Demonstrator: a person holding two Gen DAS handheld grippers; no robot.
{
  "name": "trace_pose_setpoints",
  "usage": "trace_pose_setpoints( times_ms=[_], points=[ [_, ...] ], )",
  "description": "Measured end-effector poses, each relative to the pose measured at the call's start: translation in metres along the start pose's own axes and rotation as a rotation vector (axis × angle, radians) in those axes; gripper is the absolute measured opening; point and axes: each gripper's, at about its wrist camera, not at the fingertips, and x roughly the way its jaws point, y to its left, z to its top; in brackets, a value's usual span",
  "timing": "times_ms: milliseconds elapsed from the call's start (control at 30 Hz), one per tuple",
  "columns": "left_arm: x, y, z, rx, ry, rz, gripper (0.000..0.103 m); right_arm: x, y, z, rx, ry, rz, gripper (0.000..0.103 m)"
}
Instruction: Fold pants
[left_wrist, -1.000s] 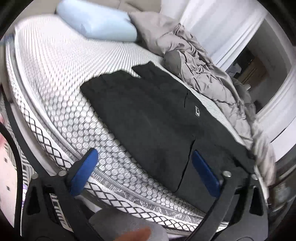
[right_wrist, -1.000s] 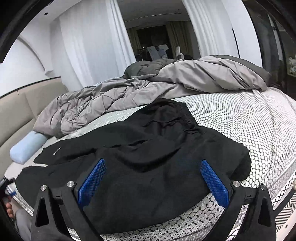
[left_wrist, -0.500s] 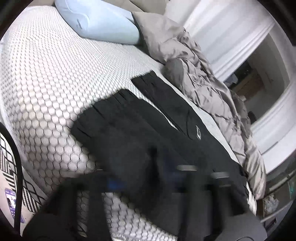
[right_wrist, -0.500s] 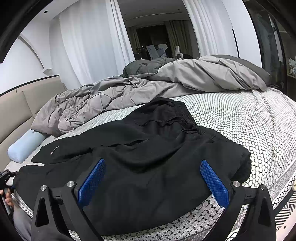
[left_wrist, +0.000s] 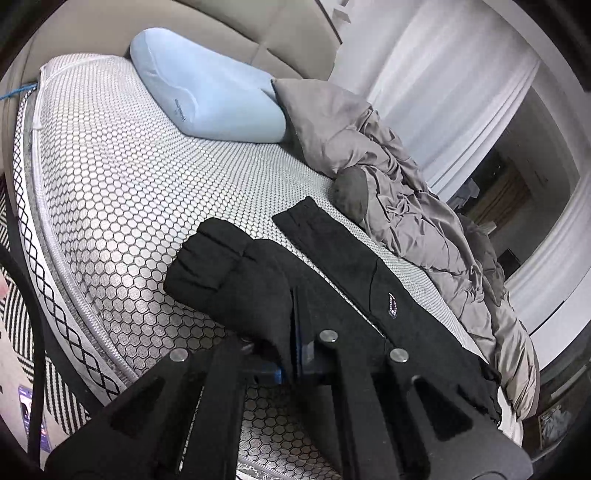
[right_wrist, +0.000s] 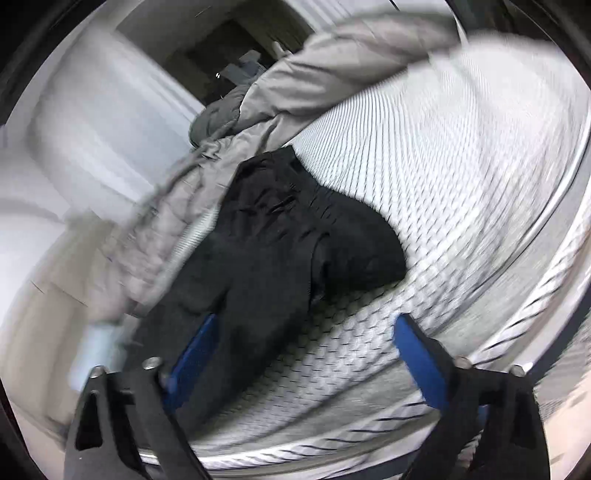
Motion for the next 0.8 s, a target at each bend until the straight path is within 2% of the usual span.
trace_pose_setpoints(
  times_ms=[67,133,167,200,233,300,367,467,533,600,800],
  points=[
    [0.004,-0.002,-0.001,0.003,0.003,-0.002,0.002,0.009,-0.011,0.007,0.084,-0.001,0.075,0.08],
    [0.007,-0.003,-0.001,0.016,0.006,0.002,0.002,0.018,-0.018,0.016,0.147,-0.008,0.127,0.054],
    [0.007,-0.001,-0.002,0.021,0.008,0.006,0.001,0.02,-0.019,0.018,0.166,-0.006,0.145,0.05],
    [0.009,-0.002,-0.001,0.019,0.015,0.011,0.001,0.023,-0.02,0.021,0.188,-0.005,0.162,0.04],
    [0.009,-0.002,-0.001,0.014,0.019,0.01,0.001,0.025,-0.019,0.024,0.188,0.005,0.164,0.025],
    [0.002,-0.004,0.0,0.016,0.004,-0.023,0.001,0.018,-0.012,0.027,0.139,-0.007,0.109,0.014],
    [-0.002,0.0,-0.001,0.022,0.002,-0.044,0.001,0.004,0.001,0.023,0.051,-0.042,0.035,0.011],
    [0.011,0.017,-0.007,-0.007,0.067,-0.016,0.001,-0.004,-0.008,0.016,0.064,-0.028,-0.024,0.011],
    [0.019,0.027,-0.011,-0.045,0.096,-0.024,0.001,-0.004,-0.013,0.012,0.08,-0.013,-0.03,0.011],
    [0.019,0.028,-0.01,-0.046,0.089,-0.033,0.001,-0.009,-0.005,0.009,0.036,-0.029,-0.032,0.011],
    [0.025,-0.009,0.023,0.009,0.044,-0.062,0.001,-0.019,0.043,0.029,-0.061,-0.106,-0.028,0.011]
  ],
)
